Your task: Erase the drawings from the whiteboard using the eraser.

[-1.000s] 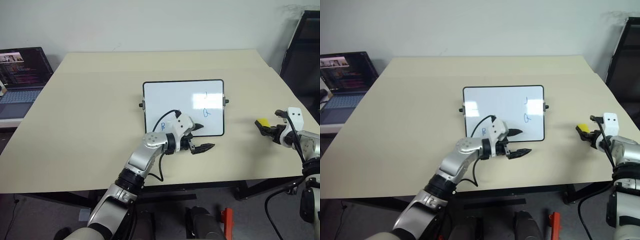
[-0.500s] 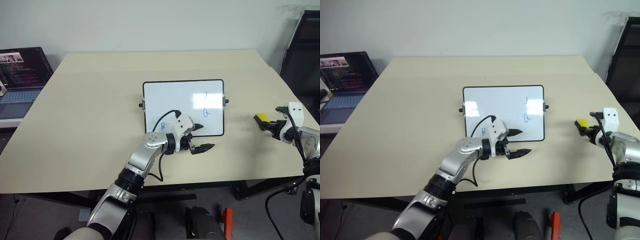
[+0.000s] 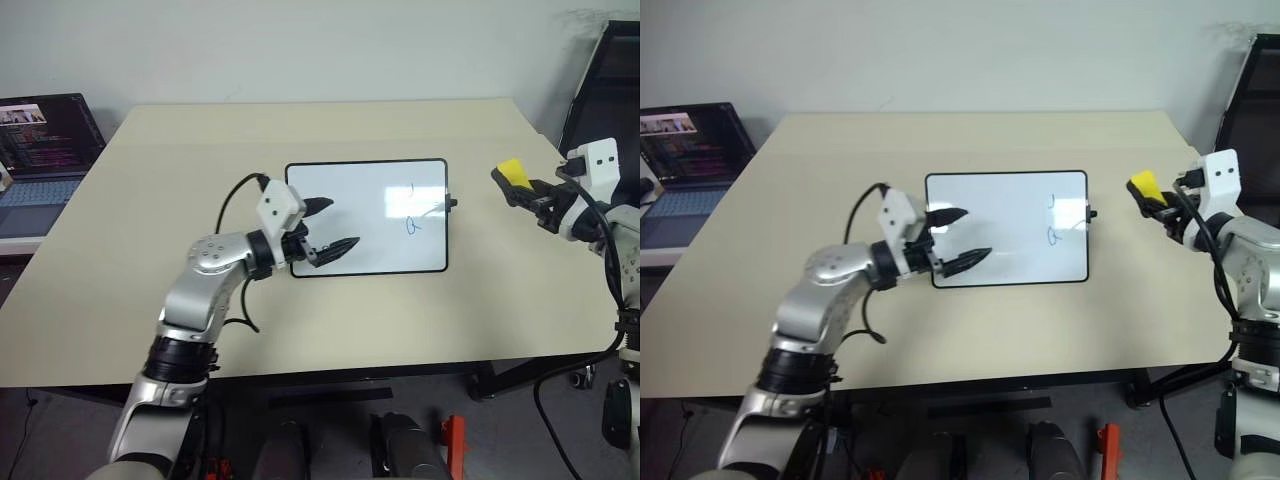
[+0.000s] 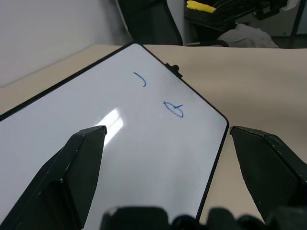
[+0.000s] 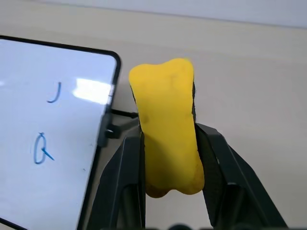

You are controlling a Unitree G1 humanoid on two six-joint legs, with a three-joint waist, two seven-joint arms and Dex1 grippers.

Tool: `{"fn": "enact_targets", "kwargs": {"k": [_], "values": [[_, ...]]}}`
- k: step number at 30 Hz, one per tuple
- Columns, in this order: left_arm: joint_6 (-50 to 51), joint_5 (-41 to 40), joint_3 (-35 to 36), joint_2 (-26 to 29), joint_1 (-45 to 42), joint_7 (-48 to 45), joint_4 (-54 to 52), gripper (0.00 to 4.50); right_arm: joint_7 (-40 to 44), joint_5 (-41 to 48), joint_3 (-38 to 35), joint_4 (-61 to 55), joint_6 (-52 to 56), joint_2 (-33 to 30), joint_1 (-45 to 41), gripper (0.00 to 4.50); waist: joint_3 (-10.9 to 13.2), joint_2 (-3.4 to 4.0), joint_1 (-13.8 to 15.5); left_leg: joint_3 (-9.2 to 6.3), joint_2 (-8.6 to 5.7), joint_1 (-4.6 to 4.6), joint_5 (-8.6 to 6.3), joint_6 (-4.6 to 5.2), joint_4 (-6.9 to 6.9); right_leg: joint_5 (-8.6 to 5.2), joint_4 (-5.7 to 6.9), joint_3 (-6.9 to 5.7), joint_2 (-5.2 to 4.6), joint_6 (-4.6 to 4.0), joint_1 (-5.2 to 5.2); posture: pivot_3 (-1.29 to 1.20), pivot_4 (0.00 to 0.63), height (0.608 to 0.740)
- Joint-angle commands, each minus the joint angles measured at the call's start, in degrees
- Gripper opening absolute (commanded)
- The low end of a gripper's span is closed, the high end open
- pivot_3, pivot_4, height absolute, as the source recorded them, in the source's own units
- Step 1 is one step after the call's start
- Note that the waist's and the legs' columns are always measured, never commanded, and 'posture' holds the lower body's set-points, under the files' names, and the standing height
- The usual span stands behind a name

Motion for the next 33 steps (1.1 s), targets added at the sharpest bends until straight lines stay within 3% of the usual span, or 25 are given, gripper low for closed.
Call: {"fn": "enact_targets", "kwargs": {"k": [1, 6, 11, 19, 24, 33], "values": [[1.1, -2.91, 4.06, 3.78, 2.33, -1.3, -5.79, 4.5, 1.55, 0.44, 1.8, -5.07, -3.19, 0.58, -1.22, 1.12, 0.0, 0.0, 0.0, 0.0, 0.0, 0.0, 0.0, 0.0, 0.0, 0.0, 0.0, 0.0, 0.0, 0.0, 0.0, 0.0, 0.15, 0.74], [-2.21, -2.48, 8.09, 8.31, 5.89, -1.62, -4.2, 4.5, 1.02, -2.9, 6.28, -4.86, -8.93, 2.76, -2.23, 1.12, 0.01, -0.02, 0.07, 0.0, 0.02, 0.0, 0.0, 0.0, 0.0, -0.01, 0.0, -0.04, 0.0, -0.02, -0.01, 0.0, 0.15, 0.74], [-6.86, -3.55, 9.33, 9.05, 9.61, -3.6, -2.46, 4.5, 2.32, -3.24, 10.22, -7.69, -12.95, 7.08, -3.65, 1.12, 0.01, -0.01, 0.06, 0.02, 0.04, 0.0, 0.0, 0.0, -0.01, -0.02, -0.01, -0.04, -0.01, -0.05, -0.02, 0.0, 0.15, 0.74], [-20.71, 1.59, 7.72, 8.63, 15.17, -5.26, 5.6, 4.5, 5.37, -11.65, 25.44, -9.24, -24.77, 15.63, -4.44, 1.12, 0.01, -0.02, 0.09, -0.01, 0.11, -0.01, 0.0, 0.0, -0.05, -0.03, 0.02, -0.11, 0.0, -0.1, -0.07, 0.0, 0.15, 0.74], [-25.97, 4.17, 6.69, 9.0, 18.36, -5.65, 8.75, 4.5, 6.23, -17.33, 32.16, -3.69, -31.99, 19.31, -3.33, 1.12, 0.01, -0.02, 0.12, 0.01, 0.1, -0.02, 0.0, 0.0, -0.05, -0.04, 0.01, -0.12, -0.03, -0.12, -0.08, 0.0, 0.15, 0.74], [-26.79, 5.52, 5.85, 8.91, 20.09, -4.73, 8.97, 4.5, 6.41, -22.84, 34.47, 14.14, -38.96, 24.2, -7.78, 1.12, 0.01, -0.03, 0.31, -0.03, 0.12, -0.01, 0.0, 0.0, -0.05, 0.09, 0.07, -0.2, -0.04, -0.39, -0.08, 0.0, 0.15, 0.74]]}}
